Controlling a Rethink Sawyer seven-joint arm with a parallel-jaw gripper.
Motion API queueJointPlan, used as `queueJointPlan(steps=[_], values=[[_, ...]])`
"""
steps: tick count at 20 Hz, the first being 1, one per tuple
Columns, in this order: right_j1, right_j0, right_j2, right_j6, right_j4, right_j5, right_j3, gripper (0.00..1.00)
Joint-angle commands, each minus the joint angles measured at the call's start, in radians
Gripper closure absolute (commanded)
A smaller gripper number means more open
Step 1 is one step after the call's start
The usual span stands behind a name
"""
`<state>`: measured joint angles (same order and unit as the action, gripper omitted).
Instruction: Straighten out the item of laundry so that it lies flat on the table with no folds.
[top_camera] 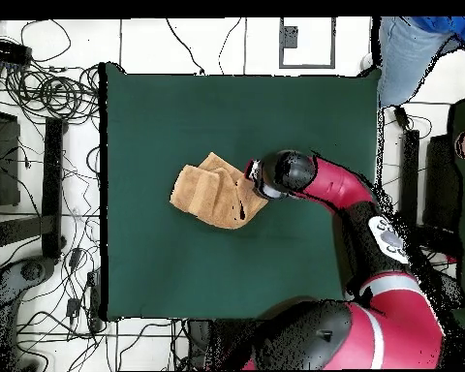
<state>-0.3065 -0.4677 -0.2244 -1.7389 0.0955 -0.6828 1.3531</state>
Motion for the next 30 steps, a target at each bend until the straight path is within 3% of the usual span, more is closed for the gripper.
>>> queueJointPlan(steps=[1,15,24,30], values=[[0.16,0.02,-0.139,-0.026,-0.093,-0.252,0.105,0.0],[0.101,0.061,-0.084,-0.102,-0.118,-0.206,0.189,0.0],[0.117,0.037,-0.122,-0.124,-0.174,-0.172,0.226,0.0],[0.082,0.129,-0.016,-0.141,-0.095,-0.17,0.184,0.0]])
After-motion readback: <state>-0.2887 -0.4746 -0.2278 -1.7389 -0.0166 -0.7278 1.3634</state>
